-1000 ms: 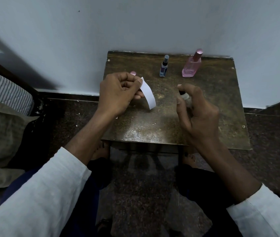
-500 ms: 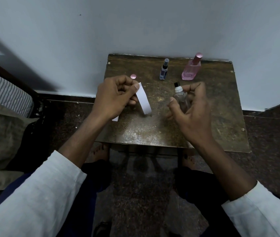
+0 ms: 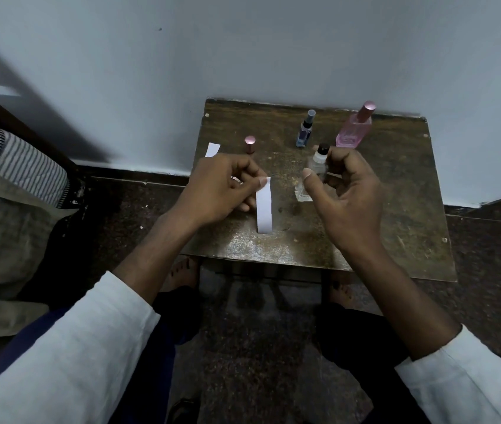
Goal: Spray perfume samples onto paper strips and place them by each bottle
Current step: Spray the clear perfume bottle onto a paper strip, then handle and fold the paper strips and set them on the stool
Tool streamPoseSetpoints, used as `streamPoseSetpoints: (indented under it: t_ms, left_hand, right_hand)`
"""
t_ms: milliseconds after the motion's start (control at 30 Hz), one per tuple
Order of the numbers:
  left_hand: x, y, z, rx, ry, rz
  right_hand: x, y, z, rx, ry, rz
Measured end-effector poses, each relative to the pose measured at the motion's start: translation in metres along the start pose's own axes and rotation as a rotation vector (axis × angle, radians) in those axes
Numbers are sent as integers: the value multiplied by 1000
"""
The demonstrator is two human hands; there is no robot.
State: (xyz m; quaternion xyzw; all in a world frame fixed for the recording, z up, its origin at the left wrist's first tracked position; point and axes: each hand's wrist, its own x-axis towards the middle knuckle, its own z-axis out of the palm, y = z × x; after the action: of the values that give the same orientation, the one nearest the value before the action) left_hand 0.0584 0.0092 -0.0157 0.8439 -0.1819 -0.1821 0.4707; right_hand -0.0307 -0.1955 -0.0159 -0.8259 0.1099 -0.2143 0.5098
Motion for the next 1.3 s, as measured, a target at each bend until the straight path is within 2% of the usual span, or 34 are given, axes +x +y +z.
streamPoseSetpoints:
  t_ms: [333, 567, 1300]
  left_hand:
    - [5, -8, 0, 268, 56, 91]
    - [6, -12, 1, 255, 105, 109]
    - [14, -18, -2, 193, 67, 43]
  right_hand:
    - [7, 0, 12, -33, -64, -27]
    - [20, 2, 25, -120, -40, -117]
    - [60, 9, 70, -220, -67, -155]
